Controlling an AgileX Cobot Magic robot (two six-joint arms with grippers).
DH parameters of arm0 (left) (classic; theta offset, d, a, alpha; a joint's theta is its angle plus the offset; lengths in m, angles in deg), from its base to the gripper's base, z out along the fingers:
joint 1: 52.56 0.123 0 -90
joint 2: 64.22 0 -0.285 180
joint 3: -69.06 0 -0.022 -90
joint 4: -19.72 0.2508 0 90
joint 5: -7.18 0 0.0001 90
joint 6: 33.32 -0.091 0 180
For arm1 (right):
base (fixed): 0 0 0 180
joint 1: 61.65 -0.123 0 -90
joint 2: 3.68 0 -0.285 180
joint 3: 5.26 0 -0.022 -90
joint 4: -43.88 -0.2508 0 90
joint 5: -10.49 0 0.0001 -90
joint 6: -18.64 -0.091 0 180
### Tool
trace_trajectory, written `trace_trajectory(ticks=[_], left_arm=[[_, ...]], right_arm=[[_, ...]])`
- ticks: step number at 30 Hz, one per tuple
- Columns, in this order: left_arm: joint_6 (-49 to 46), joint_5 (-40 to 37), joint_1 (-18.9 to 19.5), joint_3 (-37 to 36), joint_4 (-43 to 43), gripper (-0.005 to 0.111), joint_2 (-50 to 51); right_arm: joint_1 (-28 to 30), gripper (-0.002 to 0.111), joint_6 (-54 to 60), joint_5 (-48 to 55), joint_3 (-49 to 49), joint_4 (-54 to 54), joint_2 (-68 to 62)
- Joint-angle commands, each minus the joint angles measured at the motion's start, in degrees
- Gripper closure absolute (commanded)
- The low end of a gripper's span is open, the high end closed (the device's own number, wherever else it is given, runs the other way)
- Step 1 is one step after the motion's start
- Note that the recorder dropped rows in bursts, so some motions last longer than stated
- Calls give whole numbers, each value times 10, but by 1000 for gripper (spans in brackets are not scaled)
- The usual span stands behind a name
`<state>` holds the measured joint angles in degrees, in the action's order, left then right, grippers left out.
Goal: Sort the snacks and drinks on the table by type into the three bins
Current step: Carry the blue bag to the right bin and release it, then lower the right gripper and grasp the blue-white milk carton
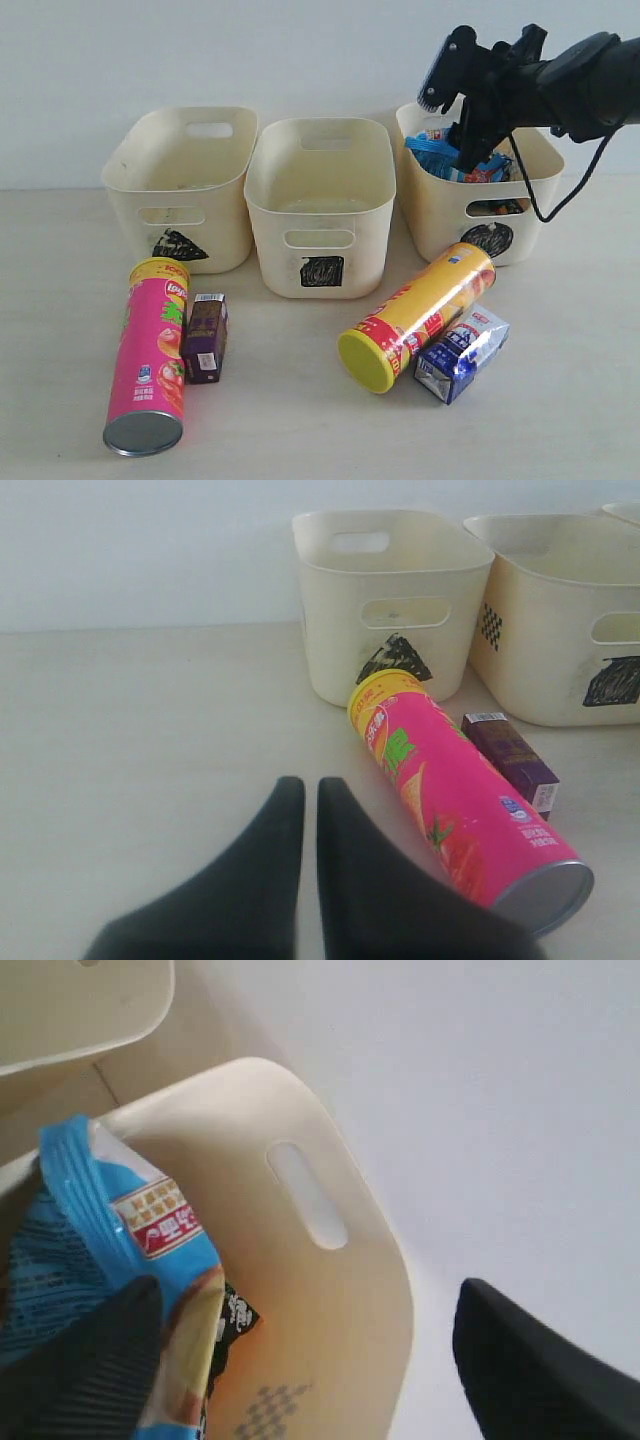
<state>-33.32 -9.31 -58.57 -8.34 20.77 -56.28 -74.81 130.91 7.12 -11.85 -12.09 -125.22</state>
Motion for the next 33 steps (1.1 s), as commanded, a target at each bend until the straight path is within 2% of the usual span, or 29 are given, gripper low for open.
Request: trace_trajectory(ticks=[1,4,6,9,13,14,19,23,29,33], left_arm=[[4,2,-3,2,-2,102,-1],[4,2,-3,2,-2,102,-1],[4,2,-3,2,-2,102,-1],[4,2,-3,2,-2,102,-1],[4,2,-3,2,-2,102,-1],[4,2,-3,2,-2,102,-1],[4,2,-3,2,-2,102,-1],[4,2,-3,2,-2,102,-1],[4,2,-3,2,-2,102,-1],[4,2,-3,2,-2,102,-1]], right_arm=[[1,35,-26,-12,-3,-7,11],[1,36,-71,4,-3,-7,29],[1,43,-114,14,-3,-17,45],[1,65,-187,42,-3,-50,64],[1,105,-258,168,-2,-56,86],[1,108,-271,212,-2,-53,90],[1,108,-348,382,-2,23,109],[1,108,-466,493,-2,166,122],[1,108,-657,598,-3,385,142],[1,108,-754,652,-3,472,151]])
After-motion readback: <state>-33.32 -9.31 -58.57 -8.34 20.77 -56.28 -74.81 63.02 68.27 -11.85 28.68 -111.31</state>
